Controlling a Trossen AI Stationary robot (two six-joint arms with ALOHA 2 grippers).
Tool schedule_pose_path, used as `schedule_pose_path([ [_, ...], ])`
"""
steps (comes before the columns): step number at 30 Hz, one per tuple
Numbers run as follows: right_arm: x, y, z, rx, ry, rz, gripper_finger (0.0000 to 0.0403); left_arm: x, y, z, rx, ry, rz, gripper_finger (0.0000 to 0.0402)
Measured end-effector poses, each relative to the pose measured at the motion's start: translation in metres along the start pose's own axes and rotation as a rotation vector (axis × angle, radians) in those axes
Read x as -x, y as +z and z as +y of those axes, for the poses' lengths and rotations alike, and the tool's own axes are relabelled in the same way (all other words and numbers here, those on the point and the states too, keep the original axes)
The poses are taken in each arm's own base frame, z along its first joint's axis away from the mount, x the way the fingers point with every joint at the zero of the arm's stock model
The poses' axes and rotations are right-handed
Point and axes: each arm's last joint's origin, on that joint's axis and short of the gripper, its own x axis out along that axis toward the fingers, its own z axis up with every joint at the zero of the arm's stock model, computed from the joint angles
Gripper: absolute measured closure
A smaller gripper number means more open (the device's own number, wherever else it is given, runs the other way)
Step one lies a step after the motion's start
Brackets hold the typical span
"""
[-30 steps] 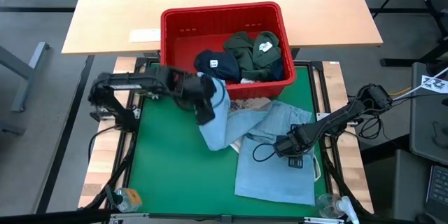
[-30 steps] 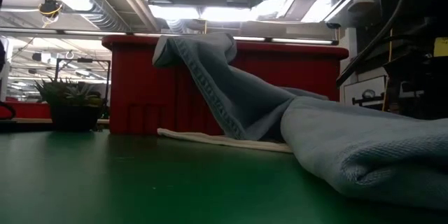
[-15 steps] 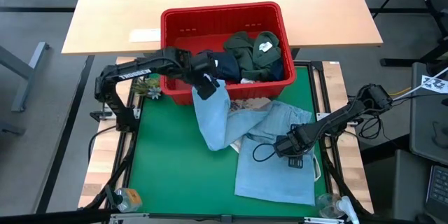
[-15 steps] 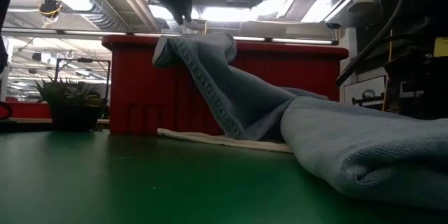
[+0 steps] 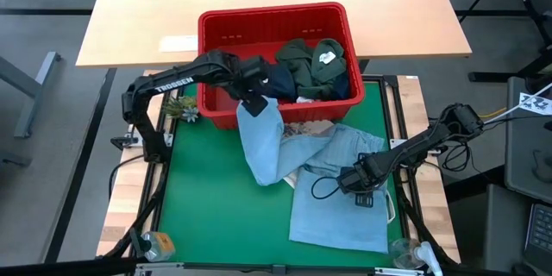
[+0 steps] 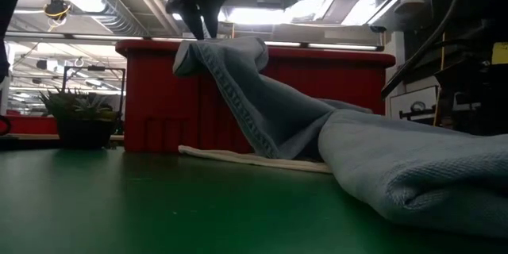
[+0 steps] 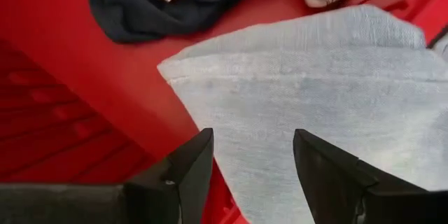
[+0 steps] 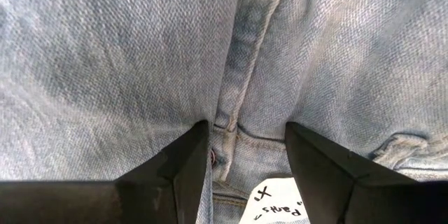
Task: Fold laundry
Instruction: Fold the light blue pants
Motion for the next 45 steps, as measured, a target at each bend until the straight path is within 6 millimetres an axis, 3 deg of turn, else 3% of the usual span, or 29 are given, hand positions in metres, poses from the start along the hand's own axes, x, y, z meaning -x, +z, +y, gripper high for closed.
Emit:
schedule_pose_path([
  [15, 0.0, 0.0, 0.0, 0.0, 0.0, -0.001, 0.021, -0.027, 0.015, 0.017, 0.104, -0.093, 0.153, 0.021],
  [28, 0.0, 0.0, 0.0, 0.0, 0.001, -0.002, 0.021, -0.033, 0.022, 0.018, 0.14, -0.297, 0.224, 0.0217],
  [33, 0.0, 0.0, 0.0, 0.0, 0.001, -0.001, 0.021, -0.033, 0.022, 0.017, 0.119, -0.317, 0.226, 0.0251],
  [39, 0.001, 0.0, 0.0, 0.0, 0.002, -0.002, 0.021, -0.032, 0.022, 0.016, 0.033, -0.333, 0.208, 0.0327],
  [43, 0.009, 0.003, 0.003, 0.0, -0.014, 0.001, 0.021, -0.032, 0.024, 0.015, 0.03, -0.342, 0.185, 0.0388],
  [45, 0.018, 0.004, 0.005, 0.001, -0.027, -0.011, 0.021, -0.032, 0.027, 0.014, 0.026, -0.355, 0.155, 0.0396],
])
